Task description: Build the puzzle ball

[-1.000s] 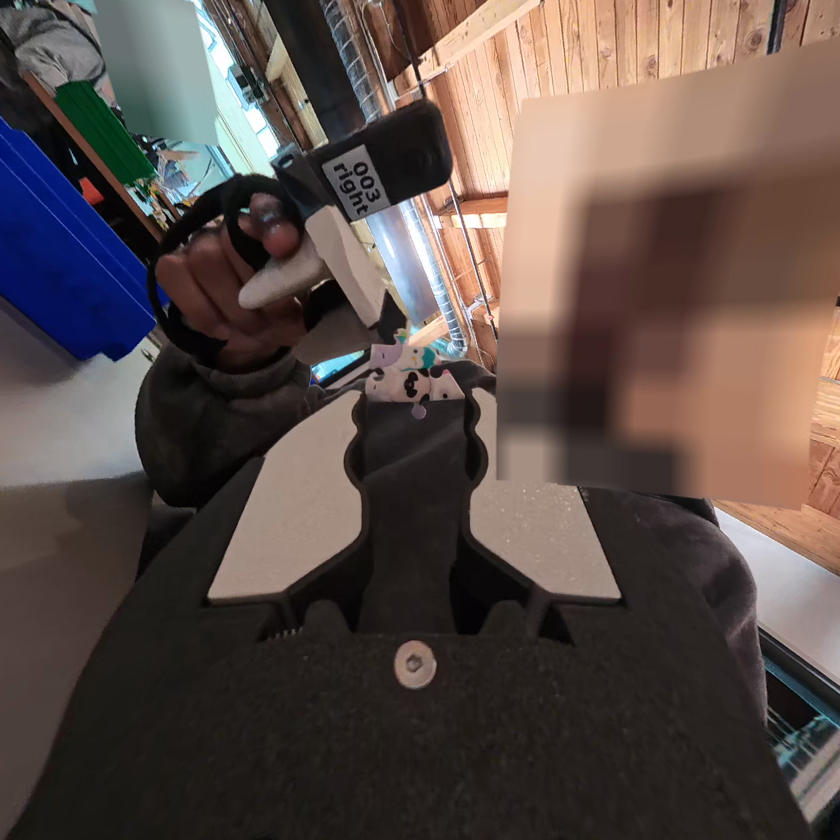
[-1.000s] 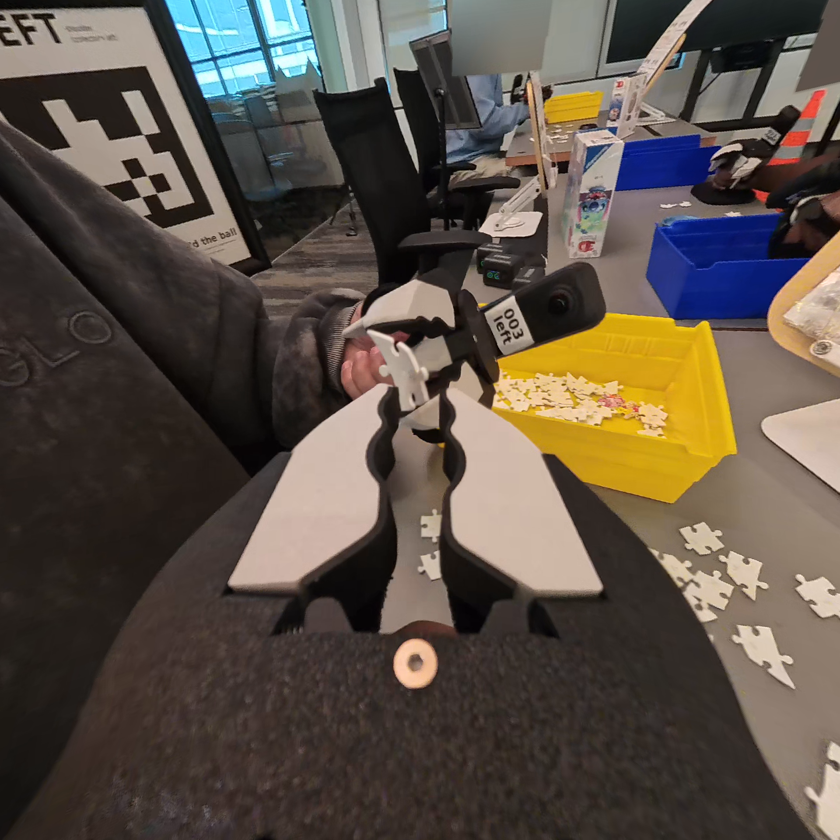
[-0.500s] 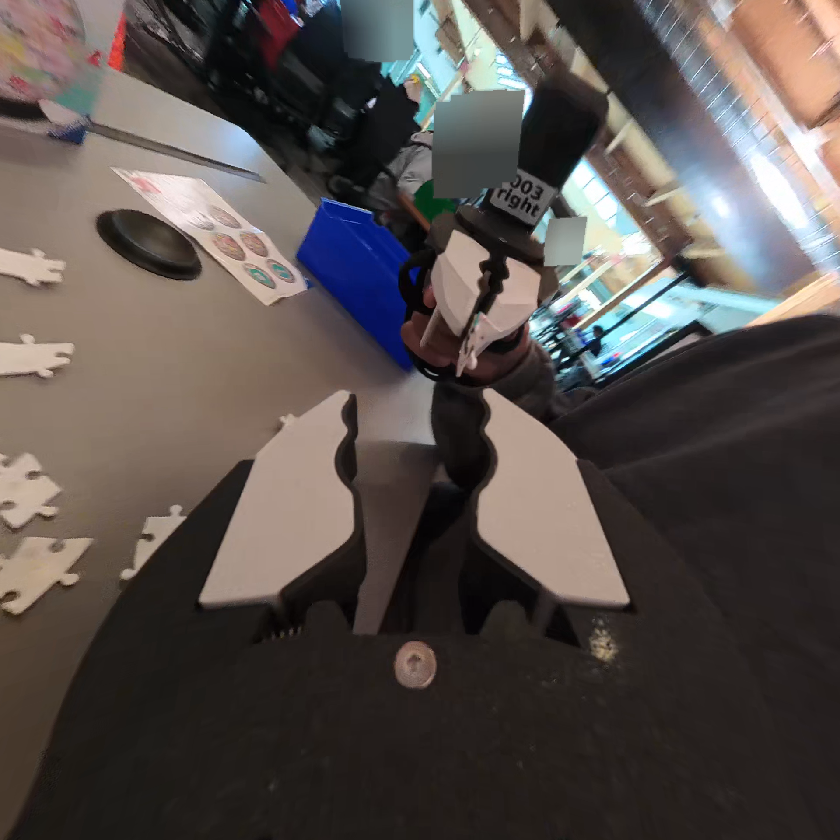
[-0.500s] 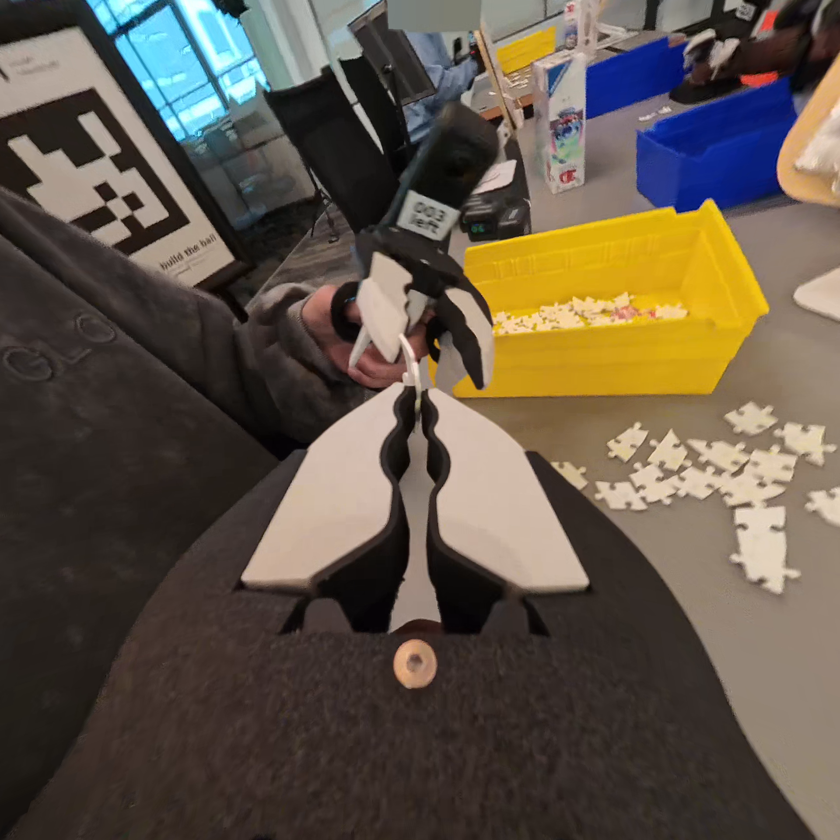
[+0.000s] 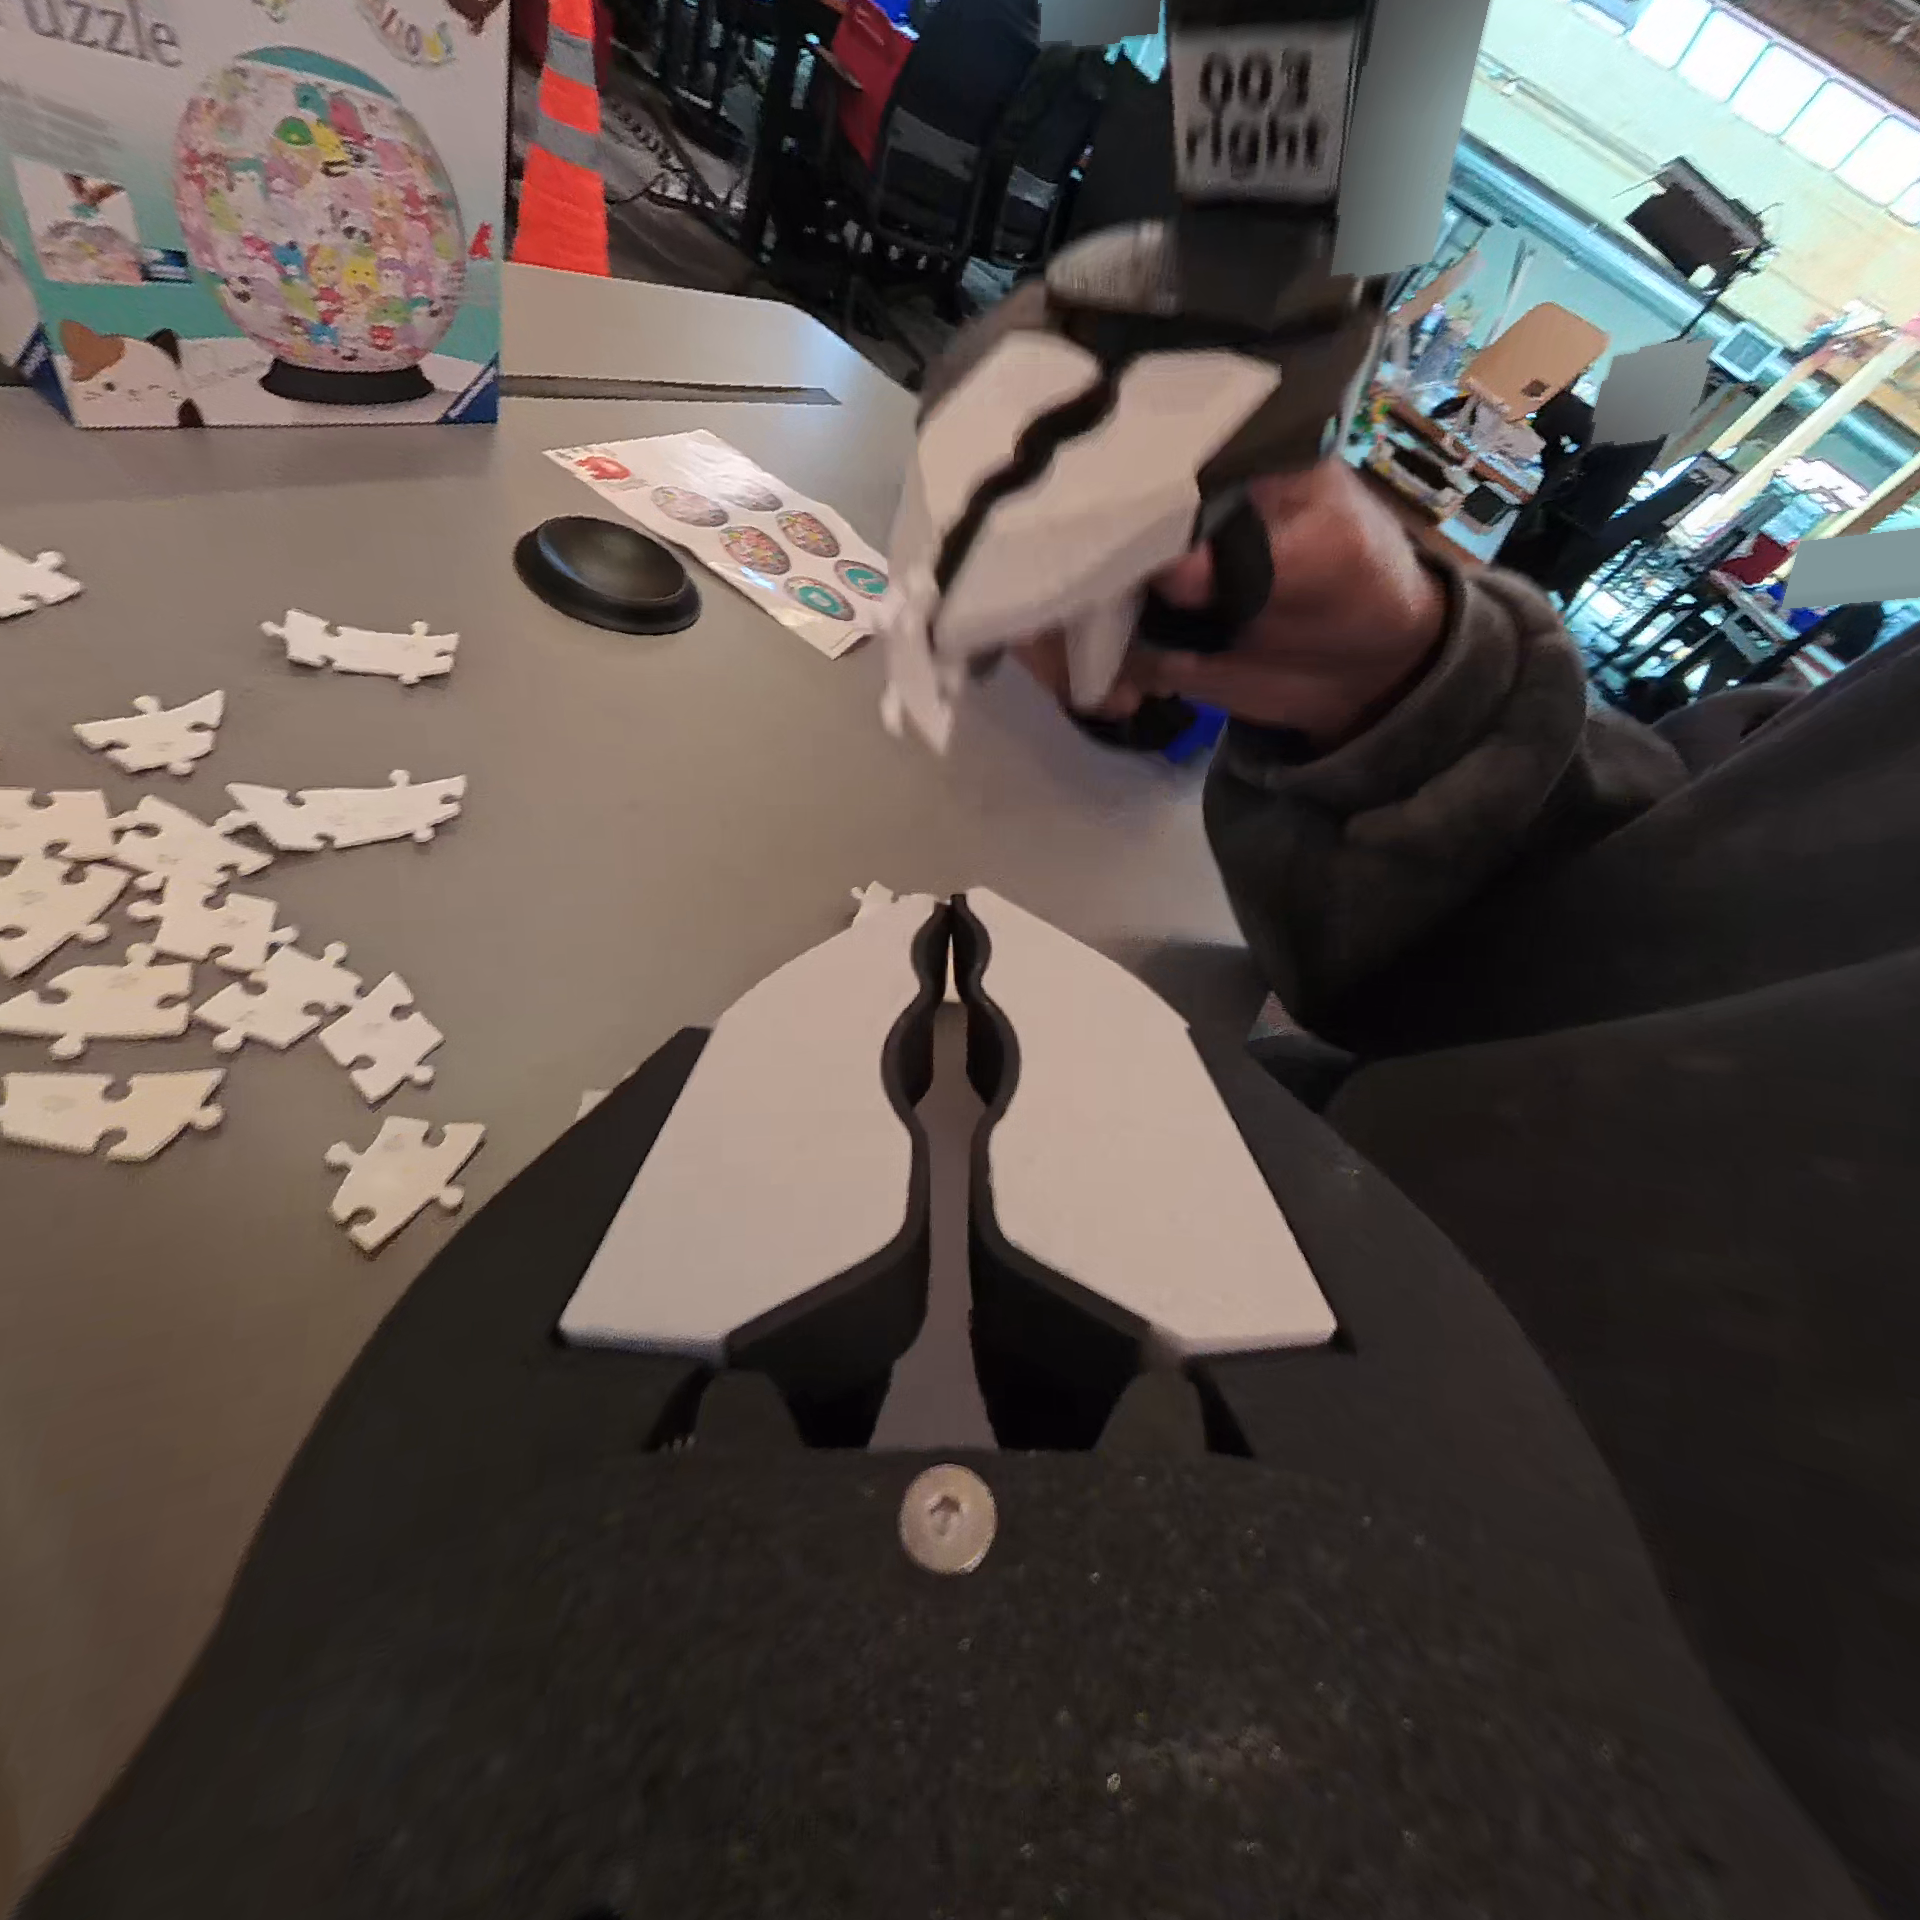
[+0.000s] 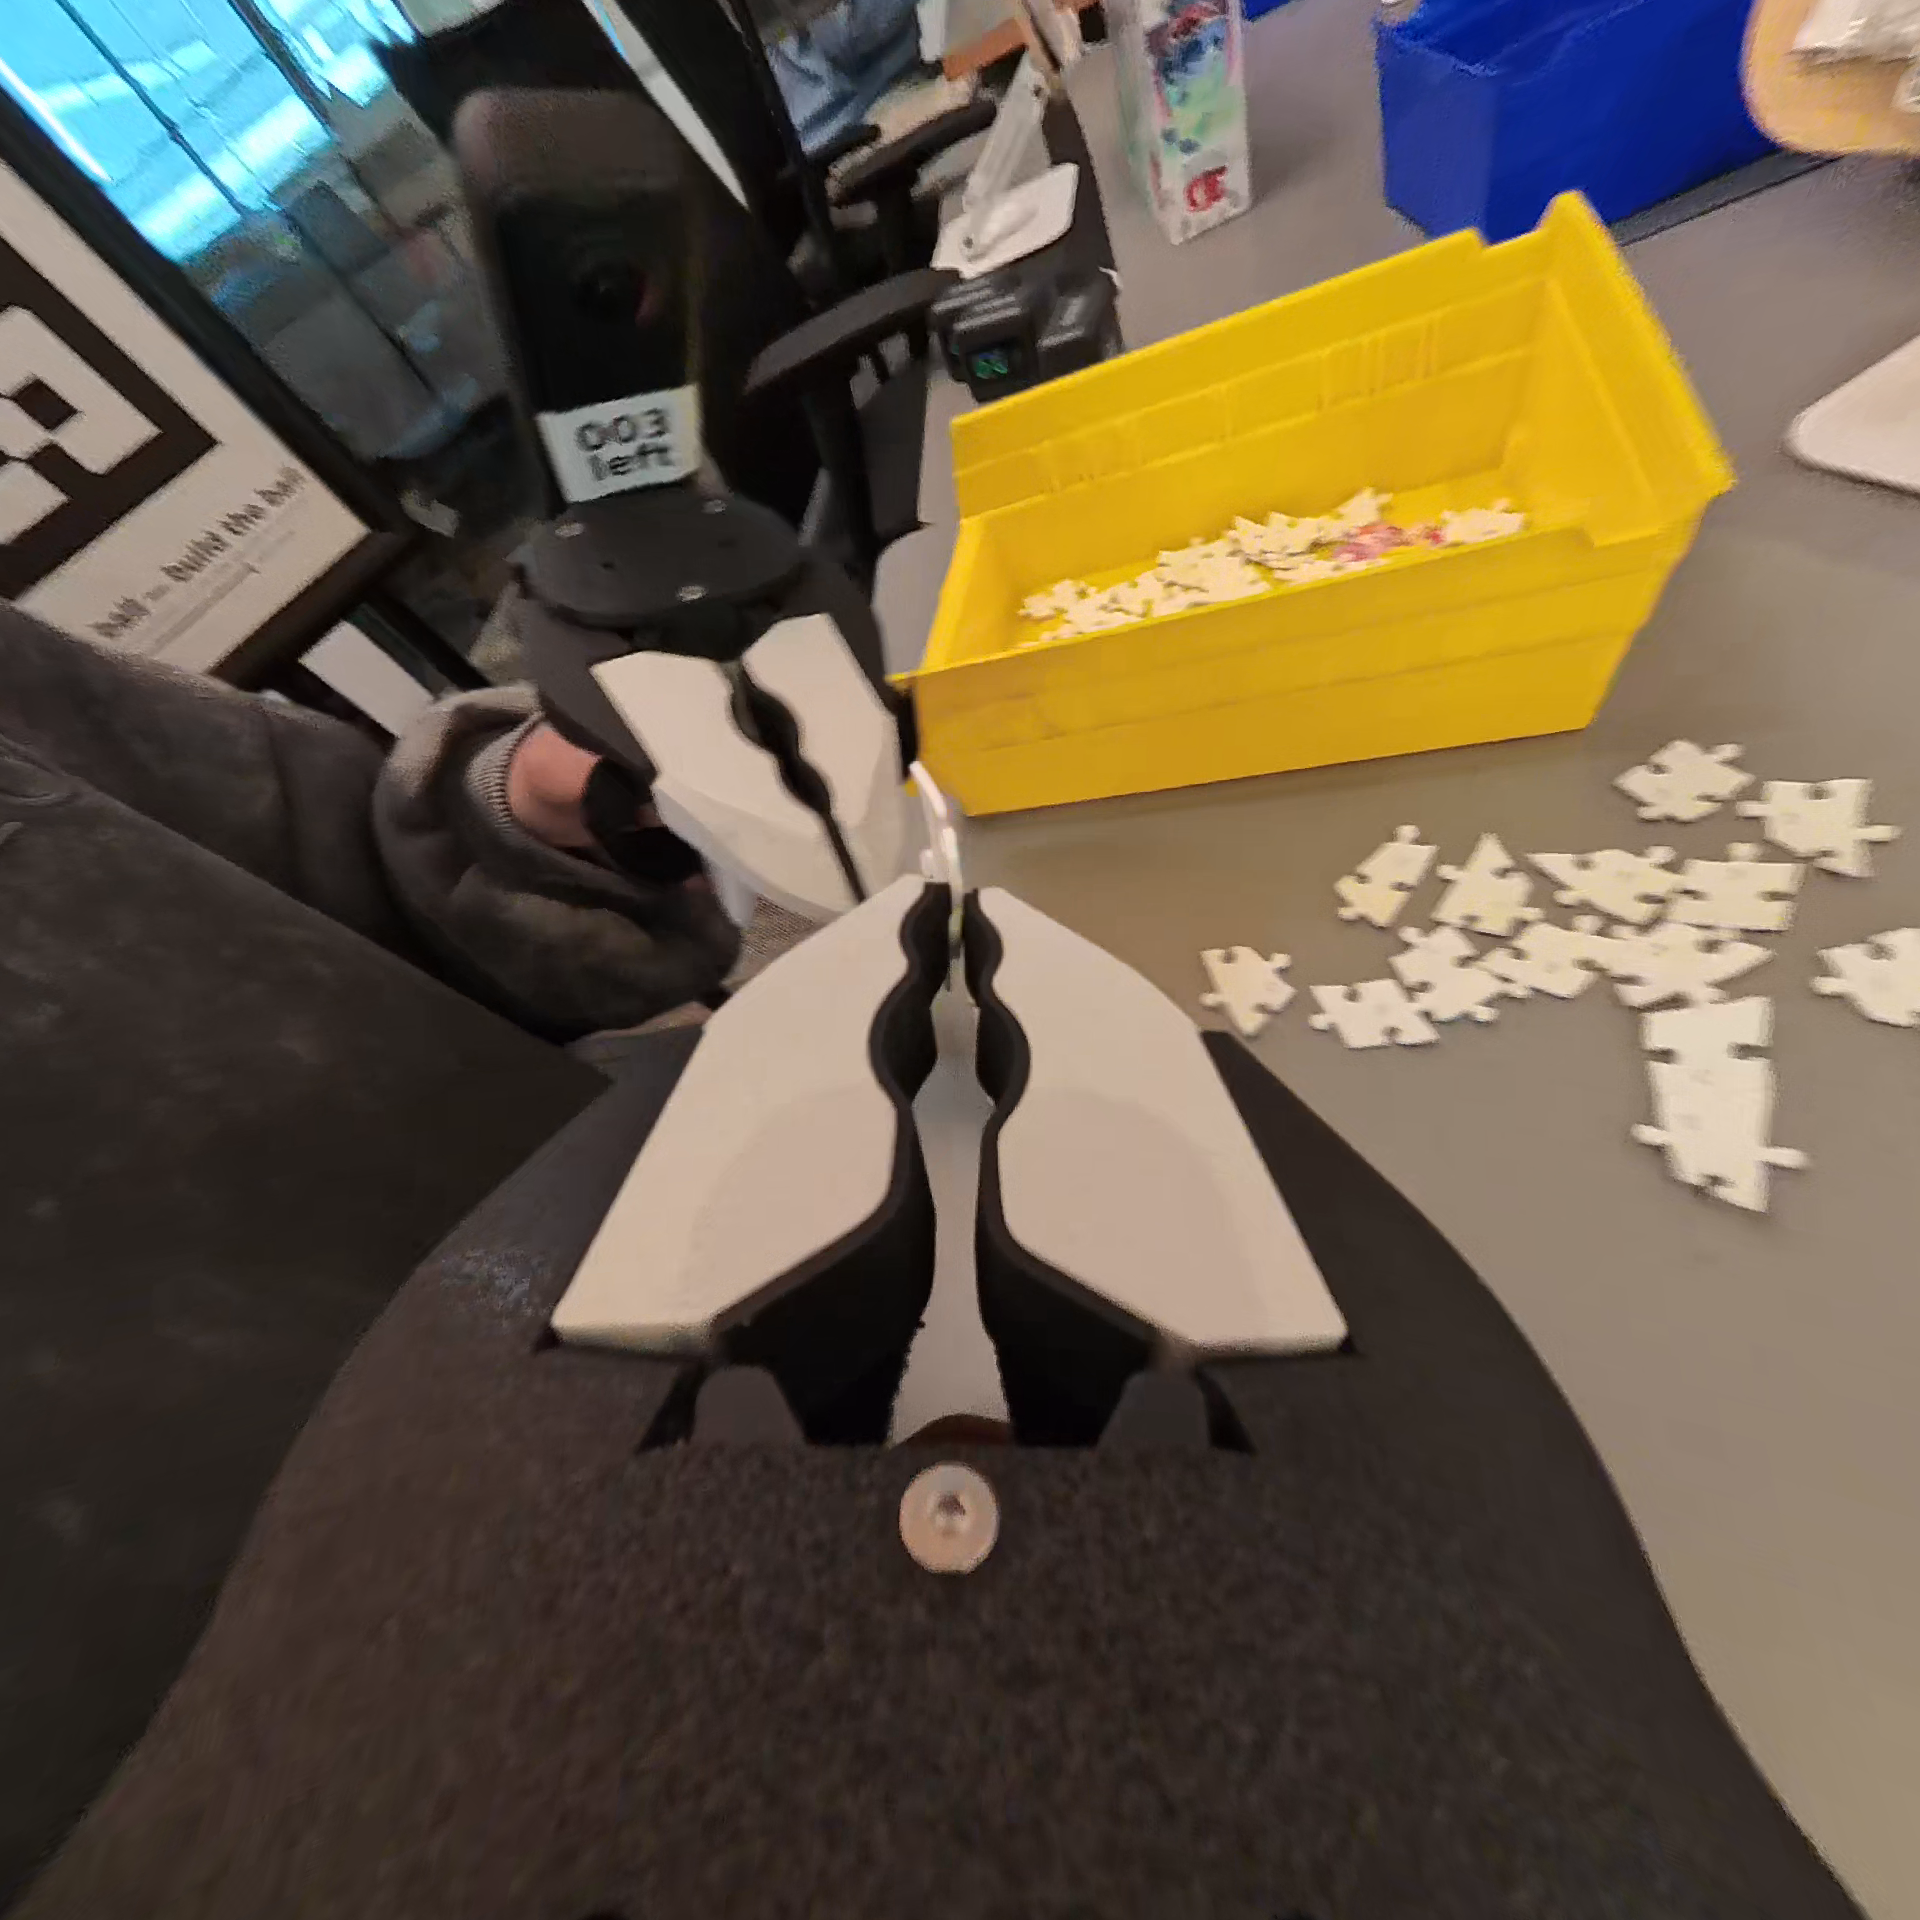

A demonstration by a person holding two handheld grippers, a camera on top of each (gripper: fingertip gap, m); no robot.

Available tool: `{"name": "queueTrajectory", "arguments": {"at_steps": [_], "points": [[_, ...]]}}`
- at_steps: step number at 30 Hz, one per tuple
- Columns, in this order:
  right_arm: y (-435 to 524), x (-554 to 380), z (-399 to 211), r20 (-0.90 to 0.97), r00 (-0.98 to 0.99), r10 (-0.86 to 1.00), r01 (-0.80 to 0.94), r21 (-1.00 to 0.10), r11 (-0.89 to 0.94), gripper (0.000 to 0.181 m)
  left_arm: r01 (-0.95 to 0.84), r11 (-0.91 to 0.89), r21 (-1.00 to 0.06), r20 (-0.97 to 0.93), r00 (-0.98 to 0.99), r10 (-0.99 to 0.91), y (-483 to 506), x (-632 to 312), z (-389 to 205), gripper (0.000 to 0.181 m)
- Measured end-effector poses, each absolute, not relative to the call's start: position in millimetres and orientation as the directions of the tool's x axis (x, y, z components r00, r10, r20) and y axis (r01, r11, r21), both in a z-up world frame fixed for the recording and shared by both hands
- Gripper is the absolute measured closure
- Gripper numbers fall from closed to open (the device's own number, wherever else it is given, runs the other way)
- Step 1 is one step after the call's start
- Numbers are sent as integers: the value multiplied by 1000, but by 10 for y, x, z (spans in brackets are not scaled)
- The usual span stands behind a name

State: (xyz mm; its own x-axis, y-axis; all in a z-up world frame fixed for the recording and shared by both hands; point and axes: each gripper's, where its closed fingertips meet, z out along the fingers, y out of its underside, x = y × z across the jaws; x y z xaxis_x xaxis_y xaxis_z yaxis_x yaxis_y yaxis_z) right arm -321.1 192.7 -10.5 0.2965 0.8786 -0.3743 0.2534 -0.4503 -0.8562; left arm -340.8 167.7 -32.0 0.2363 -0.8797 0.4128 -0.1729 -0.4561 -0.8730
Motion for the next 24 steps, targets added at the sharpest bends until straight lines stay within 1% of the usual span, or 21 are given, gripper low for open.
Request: {"name": "queueTrajectory", "arguments": {"at_steps": [1, 3, 4, 7, 9, 12, 14, 16, 19, 20, 24], "points": [[2032, -3153, -84, -351, 320, 880, 273, -855, -441, 179, -174, -453, -874, 404, 256, -878, 1680, -3441, -357, 181], [2336, -2996, -50, -283, 392, 876, 321, -850, -418, 179, -186, -451, -873, 384, 309, -870, 1690, -3519, -461, 173], [2513, -2917, -61, -250, 428, 869, 355, -837, -416, 179, -196, -450, -871, 372, 333, -866, 1686, -3557, -523, 172], [3037, -2753, -170, -163, 495, 853, 466, -779, -419, 179, -229, -441, -868, 334, 390, -858, 1650, -3644, -716, 169], [3295, -2749, -332, -147, 491, 859, 545, -718, -434, 179, -261, -431, -864, 299, 422, -856, 1625, -3683, -838, 169], [3510, -2909, -669, -205, 454, 867, 623, -623, -473, 179, -260, -406, -876, 260, 454, -852, 1629, -3724, -922, 169], [3558, -3051, -944, -247, 424, 871, 688, -538, -487, 179, -241, -409, -880, 271, 452, -850, 1635, -3746, -946, 169], [3601, -3209, -1159, -279, 404, 871, 724, -484, -491, 179, -234, -423, -875, 290, 446, -847, 1645, -3780, -965, 169], [3505, -3510, -1331, -449, 388, 805, 710, -411, -571, 179, -209, -418, -884, 288, 461, -839, 1686, -3858, -931, 169], [3457, -3586, -1365, -481, 376, 792, 715, -394, -578, 179, -199, -416, -887, 288, 466, -837, 1697, -3884, -913, 169], [3376, -3713, -1477, -464, 350, 814, 762, -365, -535, 179, -170, -417, -893, 292, 487, -823, 1747, -3995, -881, 169]]}}
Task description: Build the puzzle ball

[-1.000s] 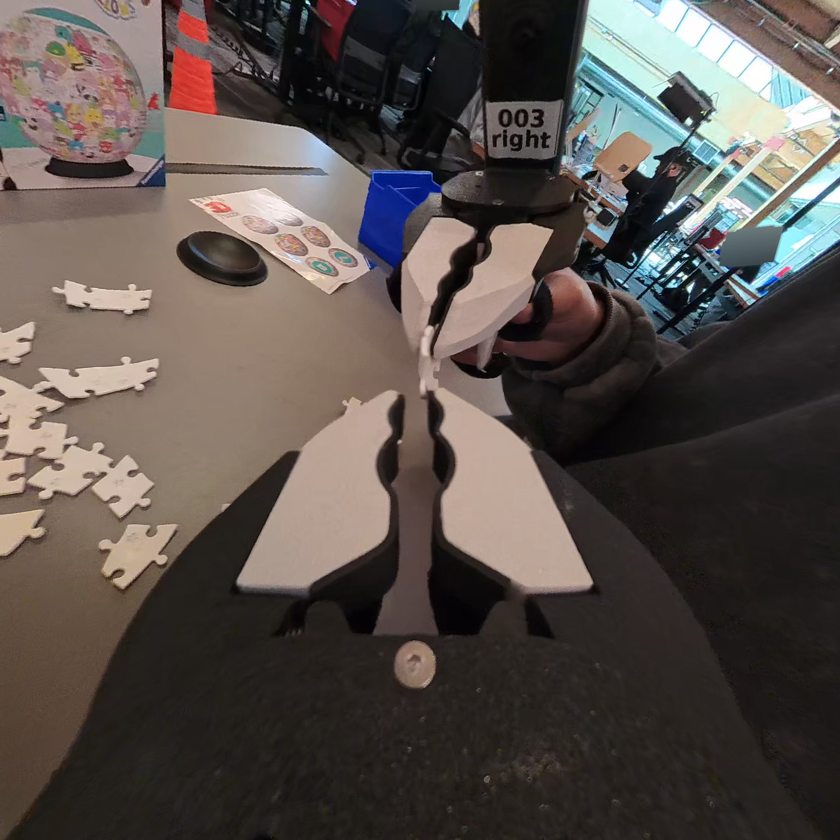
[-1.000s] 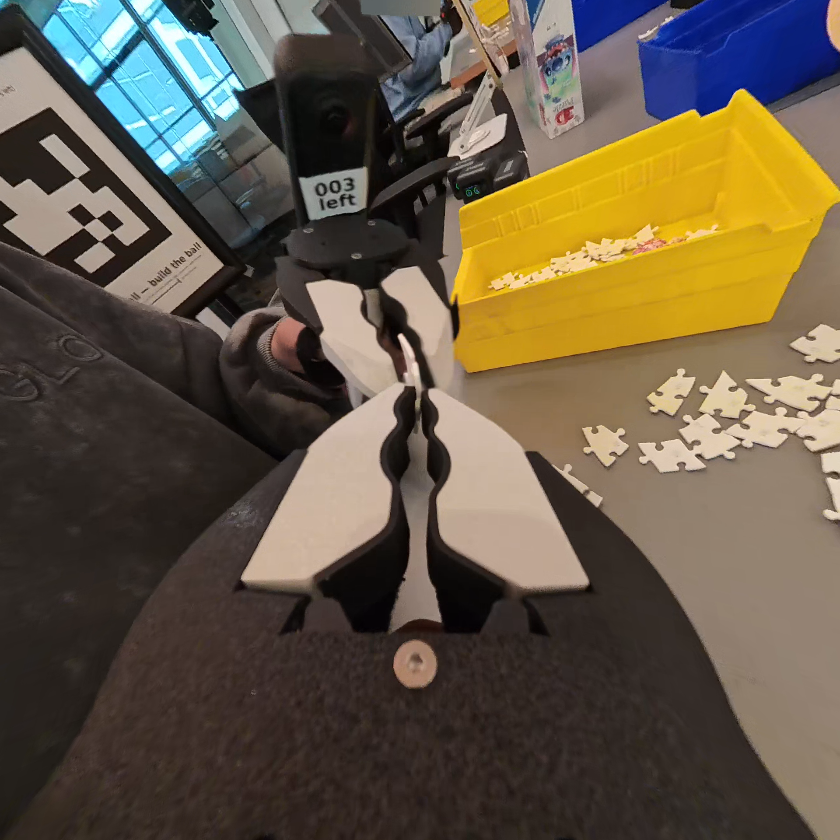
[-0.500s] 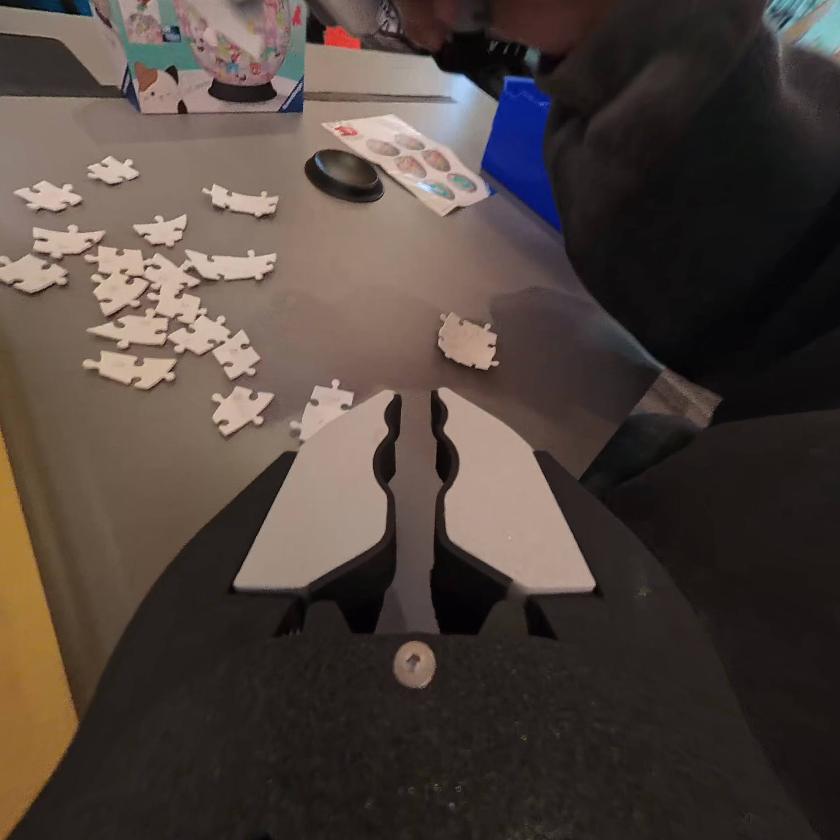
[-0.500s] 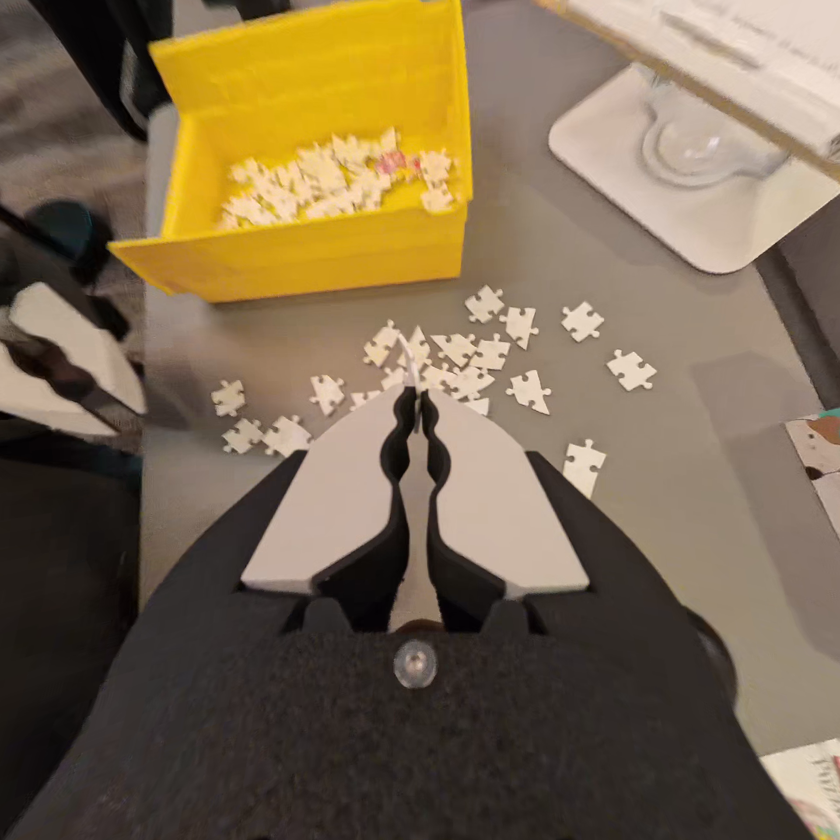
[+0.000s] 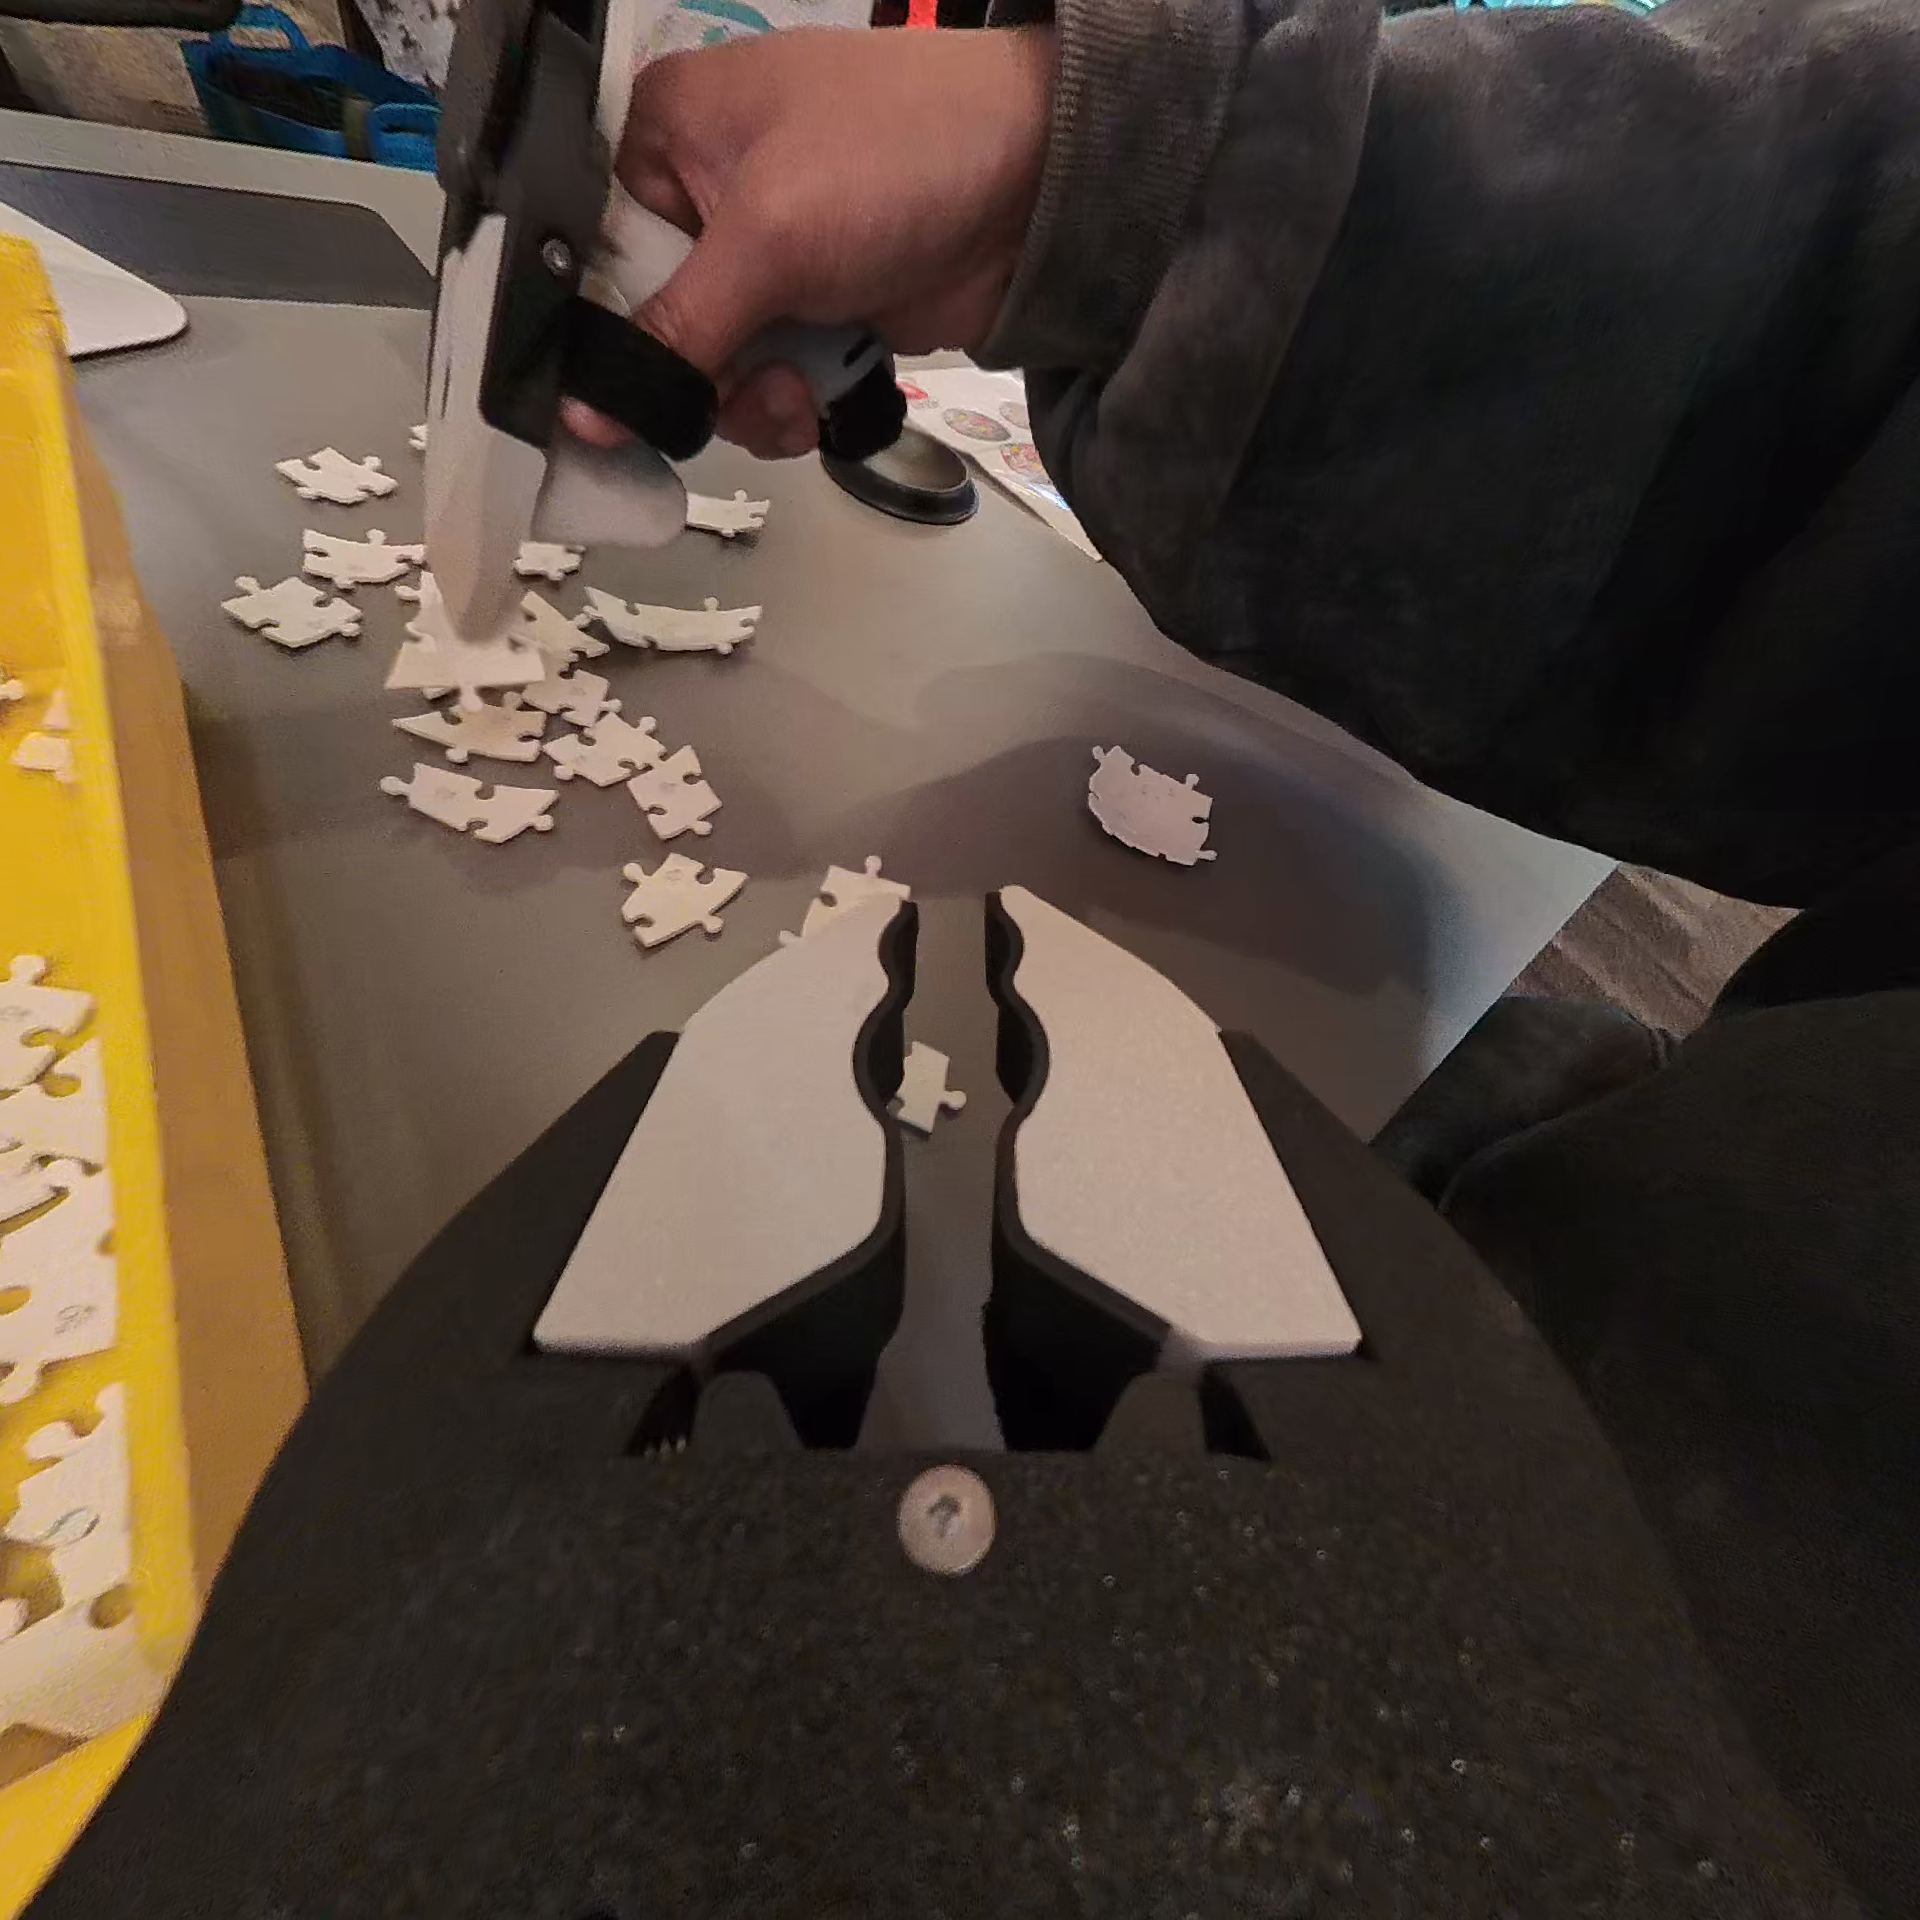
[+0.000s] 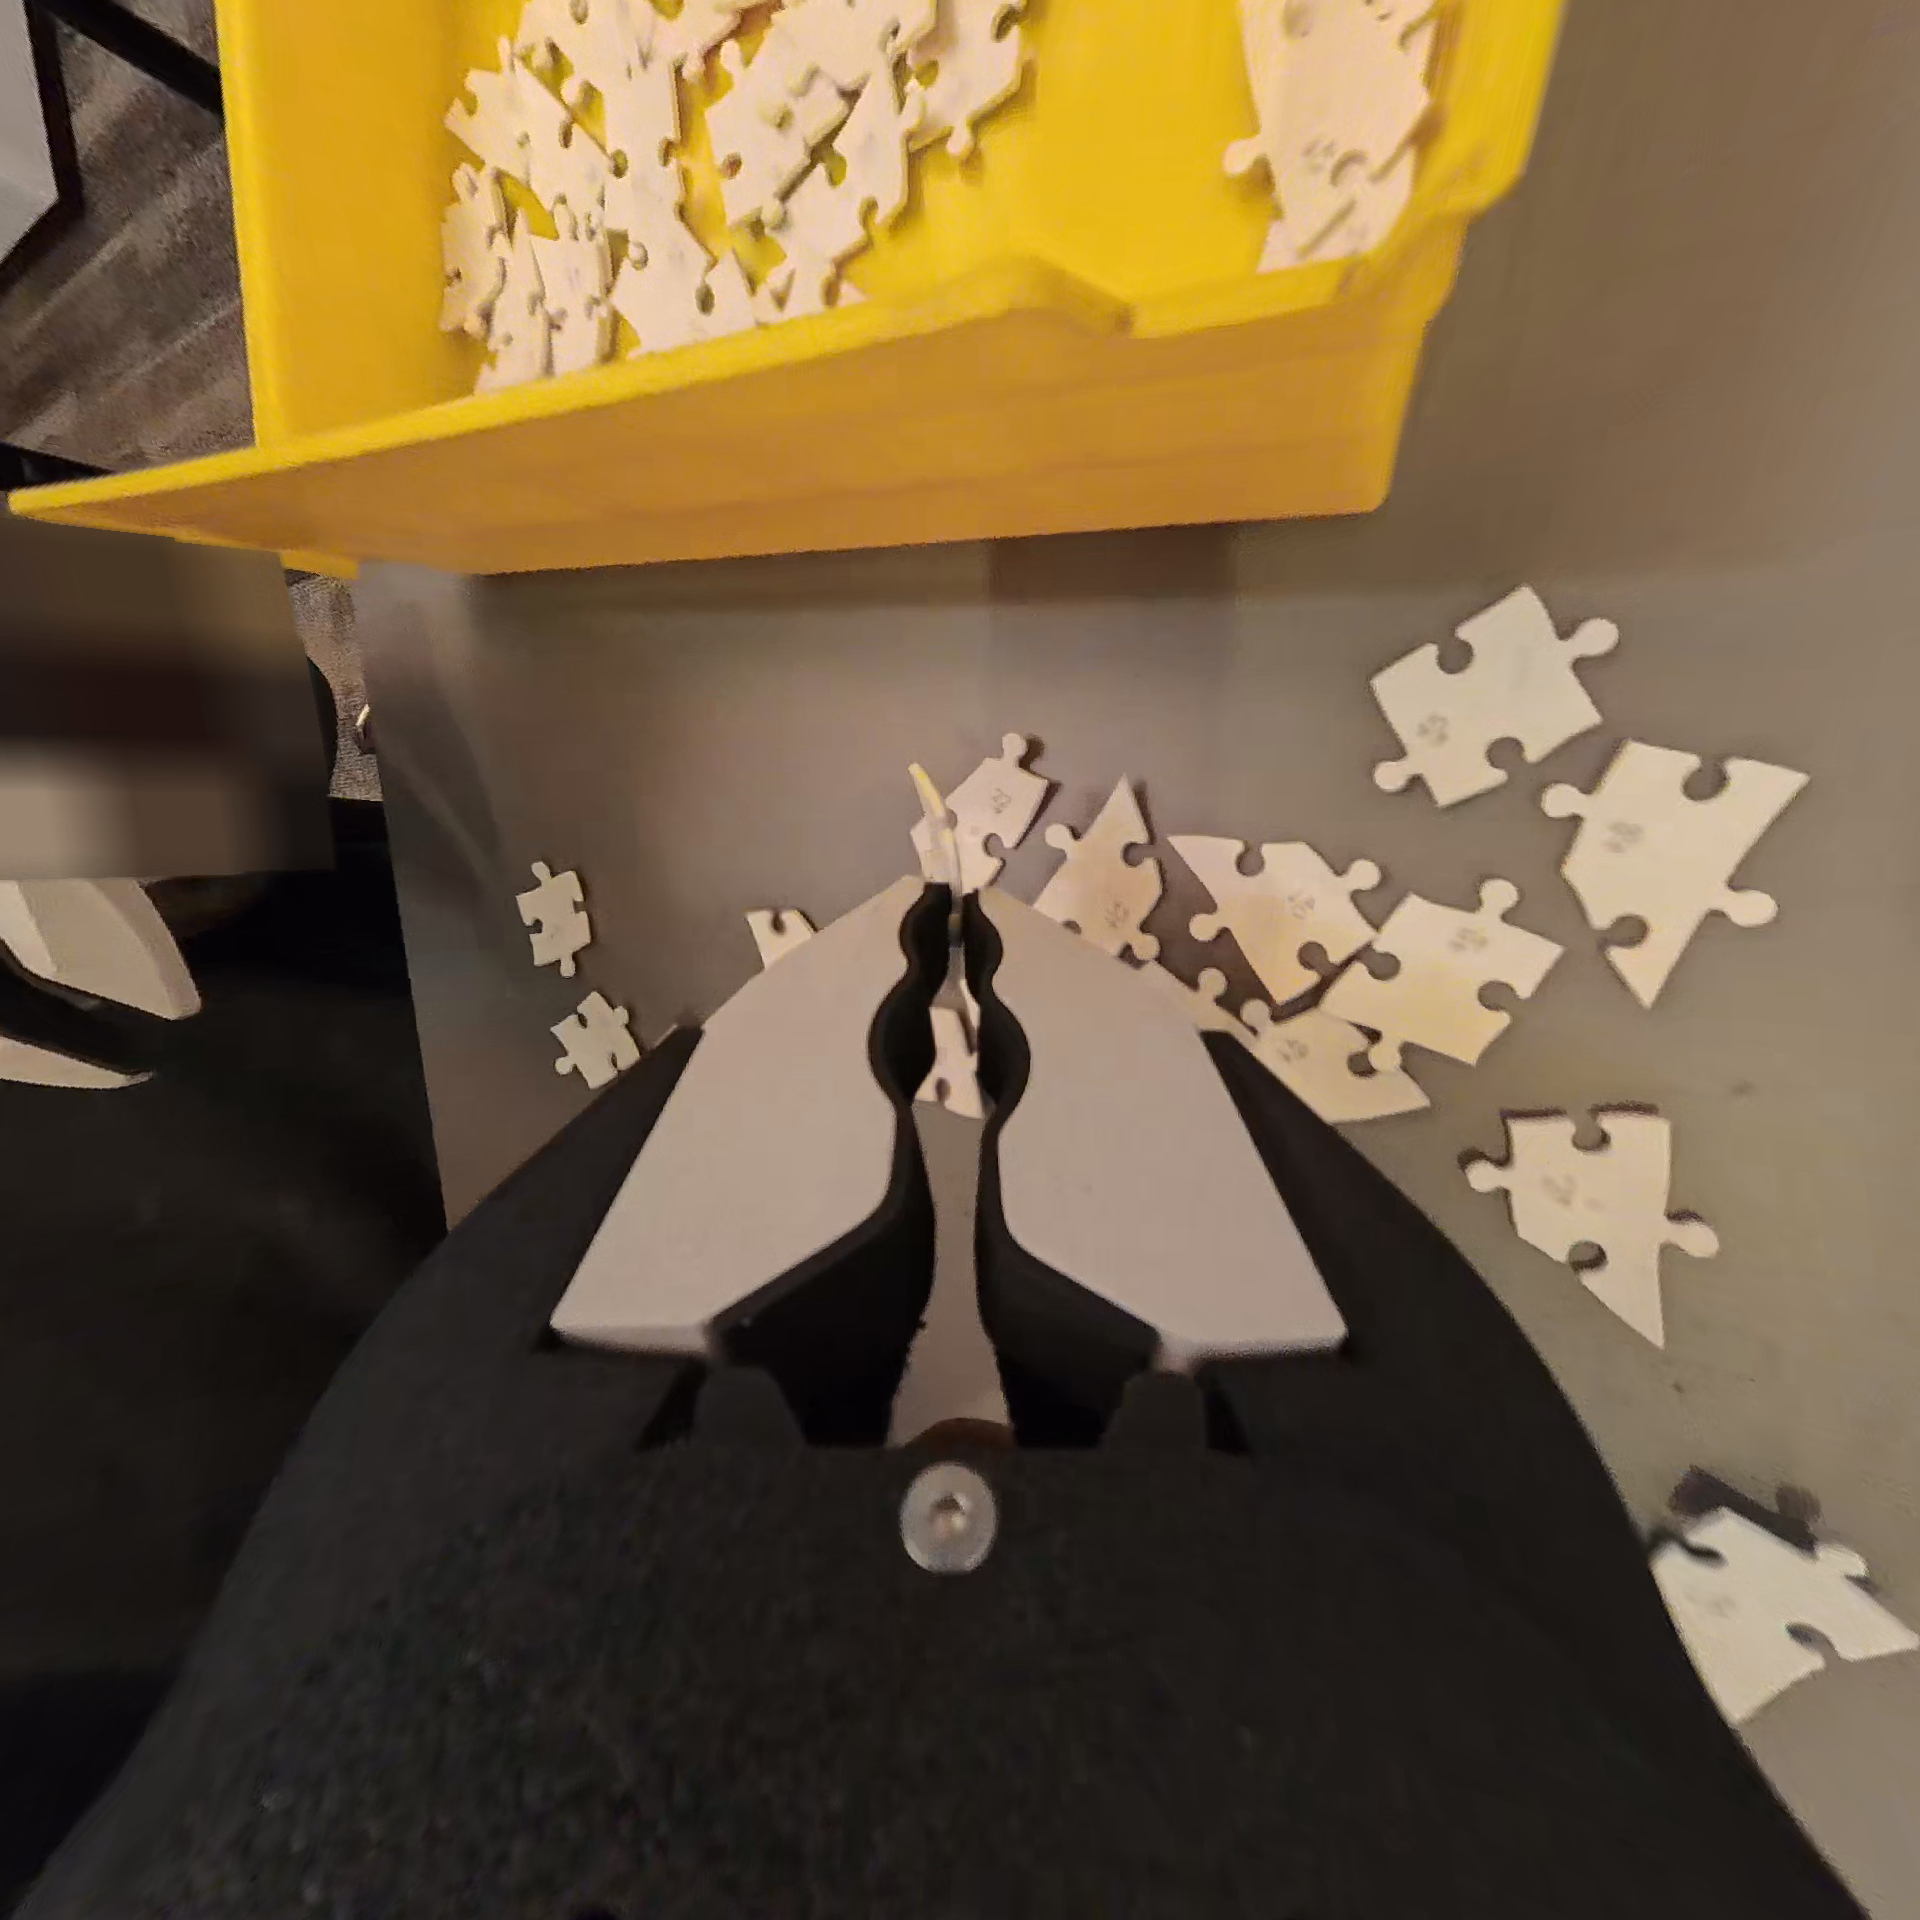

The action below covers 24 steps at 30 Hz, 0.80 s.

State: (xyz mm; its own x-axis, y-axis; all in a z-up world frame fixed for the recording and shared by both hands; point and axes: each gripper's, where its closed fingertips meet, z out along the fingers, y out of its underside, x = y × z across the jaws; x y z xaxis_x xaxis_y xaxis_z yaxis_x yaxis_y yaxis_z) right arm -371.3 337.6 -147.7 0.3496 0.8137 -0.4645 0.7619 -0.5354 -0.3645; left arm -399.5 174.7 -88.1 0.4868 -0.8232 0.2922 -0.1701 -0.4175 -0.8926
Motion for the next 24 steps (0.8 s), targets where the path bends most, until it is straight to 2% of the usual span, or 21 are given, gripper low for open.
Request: {"name": "queueTrajectory", "arguments": {"at_steps": [6, 11, 16, 24], "points": [[3374, -3785, -1651, -473, 414, 778, 754, -300, -584, 179, -128, -459, -879, 353, 471, -808, 1764, -4046, -873, 169], [3284, -3790, -1660, -576, 556, 599, 609, -209, -765, 179, -130, -440, -888, 331, 484, -810, 1765, -4068, -844, 169], [3285, -3707, -1752, -525, 628, 574, 548, -225, -806, 179, -116, -442, -890, 345, 465, -815, 1738, -4036, -805, 169], [3298, -3808, -1803, -594, 644, 481, 467, -192, -863, 179, -122, -417, -901, 316, 476, -821, 1706, -4053, -757, 169]]}}
